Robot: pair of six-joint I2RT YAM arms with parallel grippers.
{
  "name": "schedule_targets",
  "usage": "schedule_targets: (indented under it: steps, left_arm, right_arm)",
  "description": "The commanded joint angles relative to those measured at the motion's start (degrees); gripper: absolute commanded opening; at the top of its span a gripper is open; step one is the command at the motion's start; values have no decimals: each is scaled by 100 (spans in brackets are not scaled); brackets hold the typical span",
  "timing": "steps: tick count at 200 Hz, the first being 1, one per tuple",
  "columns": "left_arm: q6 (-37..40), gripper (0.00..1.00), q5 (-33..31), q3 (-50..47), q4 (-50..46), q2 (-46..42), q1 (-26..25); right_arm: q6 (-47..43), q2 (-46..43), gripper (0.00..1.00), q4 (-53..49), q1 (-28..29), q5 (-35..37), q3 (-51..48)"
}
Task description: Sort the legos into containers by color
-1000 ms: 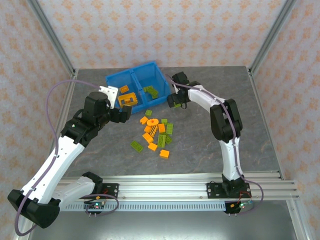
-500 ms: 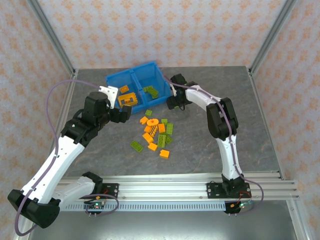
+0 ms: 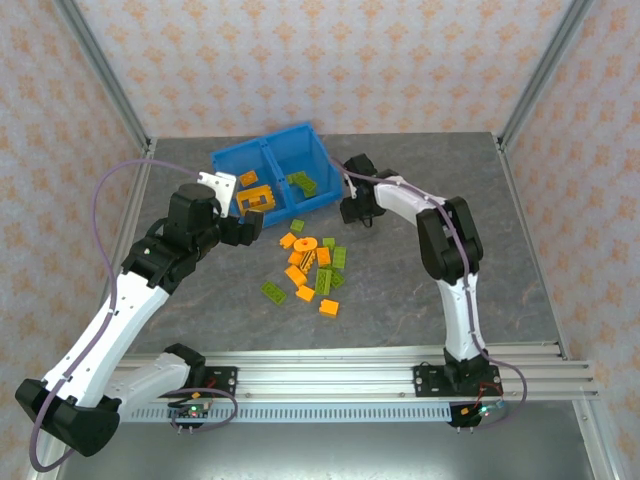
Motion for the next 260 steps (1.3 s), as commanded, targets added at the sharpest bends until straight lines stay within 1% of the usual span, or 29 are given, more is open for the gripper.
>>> schedule_targets:
  steps: [1, 27, 44, 54, 71, 84, 96, 118, 128, 144, 169, 196, 211, 236, 246, 260]
  left_arm:
    - [127, 100, 30, -94, 121, -99, 27]
    - [115, 100, 33, -148, 194, -193, 27]
    - [111, 100, 6, -140, 179, -193, 29]
    - [106, 100, -24, -140, 185, -193, 27]
    - [77, 100, -135, -131, 166, -202, 27]
    - [84, 100, -203, -131, 159, -217, 27]
    - [94, 100, -218, -130, 155, -247, 27]
    - [119, 100, -240, -140, 150, -307, 27]
    - [122, 100, -254, -131, 137, -313, 27]
    - [120, 100, -241, -113, 131, -331, 27]
    - [118, 100, -179, -122, 149, -351, 27]
    - [109, 100, -144, -100, 141, -340, 27]
    - [106, 100, -126, -104, 148, -343, 27]
    - [99, 100, -126, -104, 148, -318, 27]
    - [109, 100, -123, -104, 140, -316, 27]
    - [108, 100, -139, -118, 150, -304, 27]
  right_arm:
    - [496, -1000, 51, 322, -7, 23, -292]
    - [1295, -1858, 50, 808, 21, -446, -521]
    - [2041, -2015, 49, 1046, 110, -816, -344]
    - [2490, -1971, 49, 1124, 212, -890, -136]
    - [3196, -1701, 46, 1251, 384, -845, 307]
    - [3636, -1339, 47, 1276, 511, -658, 776]
    - [3949, -873, 48, 1125, 578, -542, 1349]
    - [4369, 154, 49, 575, 615, -498, 2774]
    - [4344, 713, 51, 407, 636, -593, 3469]
    - [4370, 1502, 51, 175, 680, -480, 4451]
    - [4512, 2472, 51, 85, 684, -450, 5605]
    - [4564, 2874, 51, 633, 679, -465, 5766]
    - [4543, 3018, 53, 682, 678, -600, 5947]
    - [4520, 3021, 66, 618, 677, -678, 6026]
    - [4475, 2965, 73, 582, 680, -677, 6019]
    - [4432, 2844, 79, 525, 684, -691, 6022]
